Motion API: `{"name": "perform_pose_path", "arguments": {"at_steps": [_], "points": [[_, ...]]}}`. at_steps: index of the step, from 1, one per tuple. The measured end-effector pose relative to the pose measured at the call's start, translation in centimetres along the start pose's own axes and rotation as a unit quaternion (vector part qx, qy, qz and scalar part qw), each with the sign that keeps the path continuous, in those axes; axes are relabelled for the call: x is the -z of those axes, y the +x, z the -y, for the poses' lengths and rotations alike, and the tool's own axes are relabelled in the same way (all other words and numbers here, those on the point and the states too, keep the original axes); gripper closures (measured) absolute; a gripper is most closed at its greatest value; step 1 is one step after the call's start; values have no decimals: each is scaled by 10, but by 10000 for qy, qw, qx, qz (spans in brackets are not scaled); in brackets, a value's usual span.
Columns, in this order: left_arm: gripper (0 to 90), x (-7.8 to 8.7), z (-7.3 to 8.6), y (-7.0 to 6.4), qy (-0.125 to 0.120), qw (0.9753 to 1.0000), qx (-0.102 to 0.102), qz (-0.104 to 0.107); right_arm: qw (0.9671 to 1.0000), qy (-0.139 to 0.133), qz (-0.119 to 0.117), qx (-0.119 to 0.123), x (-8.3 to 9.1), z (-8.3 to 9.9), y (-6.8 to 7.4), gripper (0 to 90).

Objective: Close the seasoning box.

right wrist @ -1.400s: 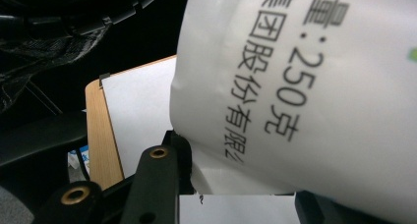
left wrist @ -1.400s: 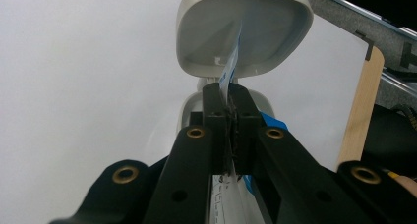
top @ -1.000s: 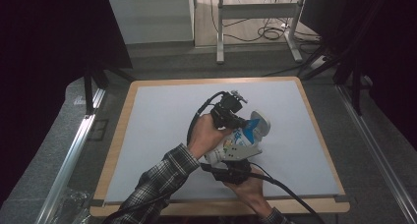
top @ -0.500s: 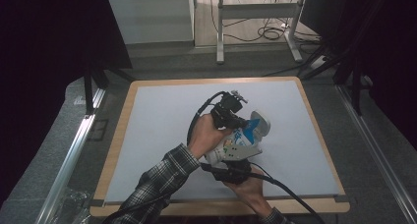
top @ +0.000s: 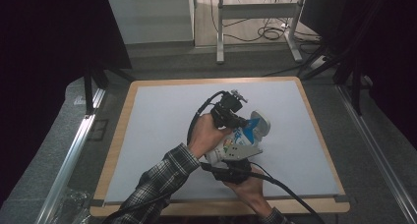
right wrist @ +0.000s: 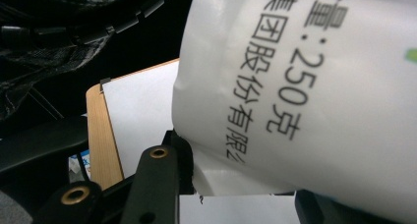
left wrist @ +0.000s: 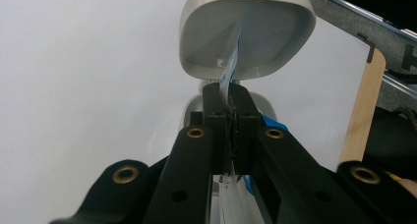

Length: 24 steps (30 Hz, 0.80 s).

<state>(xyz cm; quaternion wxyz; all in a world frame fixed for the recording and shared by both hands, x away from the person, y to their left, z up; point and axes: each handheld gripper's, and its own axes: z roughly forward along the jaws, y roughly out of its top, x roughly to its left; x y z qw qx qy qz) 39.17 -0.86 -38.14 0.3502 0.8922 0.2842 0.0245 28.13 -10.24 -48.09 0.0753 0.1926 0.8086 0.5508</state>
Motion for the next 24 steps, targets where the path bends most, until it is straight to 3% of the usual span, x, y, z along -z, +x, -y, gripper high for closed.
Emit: {"name": "perform_pose_path", "arguments": {"at_steps": [24], "points": [[883, 0, 0, 1, -6, 10000, 11, 8, 10000, -39, 7, 5, 0, -1, 0, 644]]}}
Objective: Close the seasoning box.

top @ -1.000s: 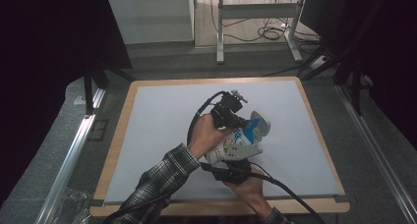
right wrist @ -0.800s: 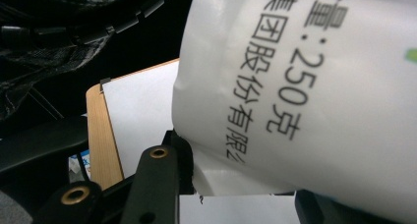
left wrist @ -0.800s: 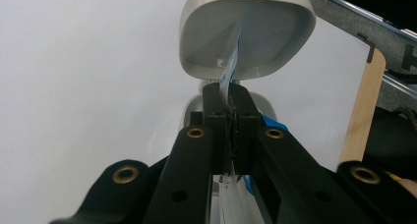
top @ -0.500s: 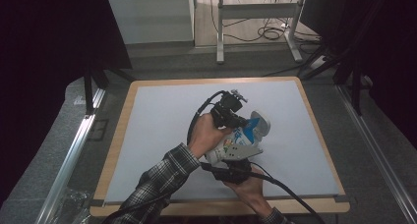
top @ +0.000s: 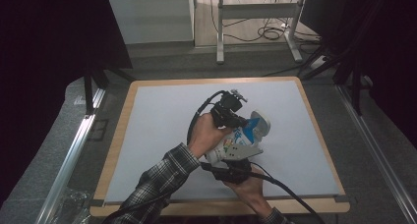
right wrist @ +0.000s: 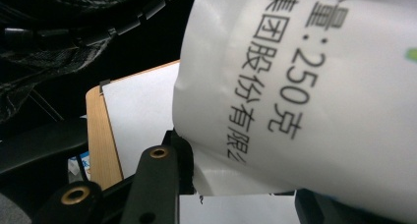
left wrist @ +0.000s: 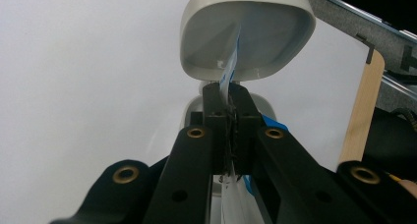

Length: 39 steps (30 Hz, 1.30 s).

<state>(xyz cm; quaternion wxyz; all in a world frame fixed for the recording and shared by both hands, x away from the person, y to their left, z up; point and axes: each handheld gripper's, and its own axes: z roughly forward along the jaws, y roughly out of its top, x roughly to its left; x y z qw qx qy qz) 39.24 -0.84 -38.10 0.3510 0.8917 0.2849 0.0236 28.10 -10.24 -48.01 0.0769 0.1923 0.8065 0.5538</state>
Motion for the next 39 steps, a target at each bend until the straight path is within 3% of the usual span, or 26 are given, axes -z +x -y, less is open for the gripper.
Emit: {"name": "perform_pose_path", "arguments": {"at_steps": [39], "points": [[881, 0, 0, 0, 6, 10000, 2, -4, 10000, -42, 25, 30, 0, -2, 1, 644]]}}
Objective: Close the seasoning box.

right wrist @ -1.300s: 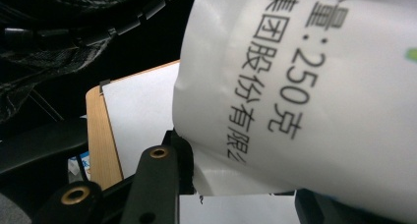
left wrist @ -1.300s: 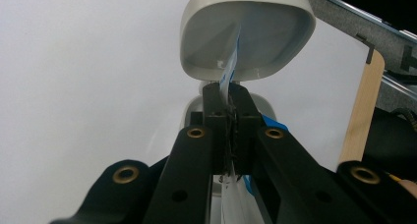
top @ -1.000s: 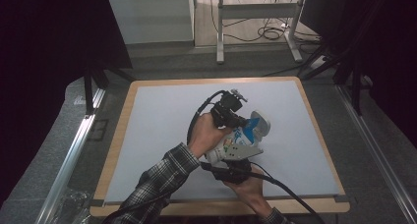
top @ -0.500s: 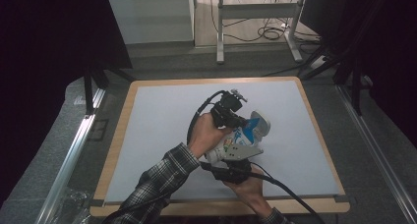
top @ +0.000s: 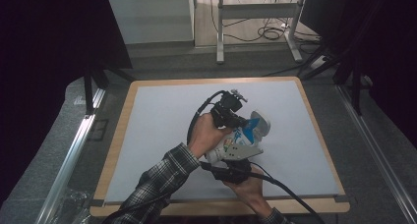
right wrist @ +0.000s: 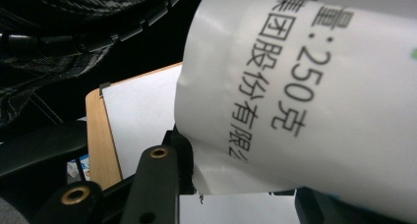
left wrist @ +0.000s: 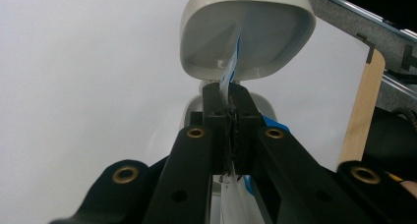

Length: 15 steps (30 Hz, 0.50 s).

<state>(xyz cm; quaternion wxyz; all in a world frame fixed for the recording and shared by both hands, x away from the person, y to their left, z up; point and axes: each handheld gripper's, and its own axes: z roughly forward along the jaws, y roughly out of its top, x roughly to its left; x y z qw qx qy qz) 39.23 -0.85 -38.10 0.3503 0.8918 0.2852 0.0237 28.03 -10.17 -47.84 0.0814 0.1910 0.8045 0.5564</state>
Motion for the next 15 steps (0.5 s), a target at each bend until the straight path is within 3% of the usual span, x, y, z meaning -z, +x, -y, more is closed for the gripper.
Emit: {"name": "perform_pose_path", "arguments": {"at_steps": [15], "points": [[880, -1, 0, 0, 9, 10000, 4, -7, 10000, -32, 17, 39, 0, -1, 0, 644]]}}
